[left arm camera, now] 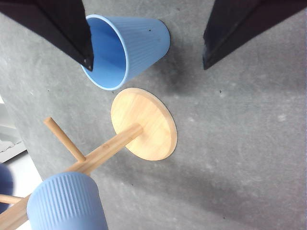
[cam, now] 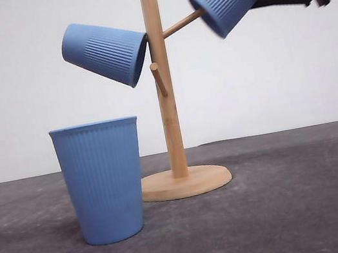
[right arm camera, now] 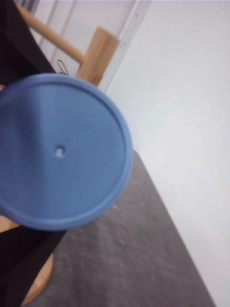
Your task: Place three cups
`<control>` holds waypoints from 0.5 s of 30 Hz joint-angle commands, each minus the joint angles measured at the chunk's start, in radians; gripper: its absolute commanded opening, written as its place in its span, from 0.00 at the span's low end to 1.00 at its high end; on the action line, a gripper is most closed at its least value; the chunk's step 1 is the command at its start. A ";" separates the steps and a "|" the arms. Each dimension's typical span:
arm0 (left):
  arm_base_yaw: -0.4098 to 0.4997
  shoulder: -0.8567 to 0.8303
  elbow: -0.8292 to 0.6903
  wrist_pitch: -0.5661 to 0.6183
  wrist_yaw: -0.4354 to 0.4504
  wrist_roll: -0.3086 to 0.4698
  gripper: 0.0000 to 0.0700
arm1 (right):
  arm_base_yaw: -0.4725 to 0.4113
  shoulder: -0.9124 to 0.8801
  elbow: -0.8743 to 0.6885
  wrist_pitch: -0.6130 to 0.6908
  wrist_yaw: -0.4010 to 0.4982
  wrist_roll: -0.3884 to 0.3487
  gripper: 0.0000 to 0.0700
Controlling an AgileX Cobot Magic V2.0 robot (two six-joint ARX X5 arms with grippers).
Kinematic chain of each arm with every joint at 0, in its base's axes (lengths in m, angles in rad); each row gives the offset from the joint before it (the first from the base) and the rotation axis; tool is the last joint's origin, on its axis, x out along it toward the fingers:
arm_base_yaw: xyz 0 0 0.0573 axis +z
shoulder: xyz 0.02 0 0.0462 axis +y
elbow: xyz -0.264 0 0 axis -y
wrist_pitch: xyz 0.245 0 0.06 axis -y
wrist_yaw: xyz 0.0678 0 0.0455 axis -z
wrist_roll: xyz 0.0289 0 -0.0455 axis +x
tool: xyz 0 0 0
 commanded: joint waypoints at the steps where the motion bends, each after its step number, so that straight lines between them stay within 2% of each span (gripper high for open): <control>1: -0.002 0.003 0.006 0.006 -0.002 0.010 0.60 | 0.016 0.023 0.015 0.028 -0.003 0.010 0.54; 11: -0.002 0.004 0.006 0.005 -0.002 0.011 0.60 | 0.063 0.096 0.015 0.065 0.019 -0.019 0.54; 15: -0.002 0.003 0.006 0.006 -0.002 0.011 0.60 | 0.070 0.115 0.015 0.056 0.018 -0.030 0.62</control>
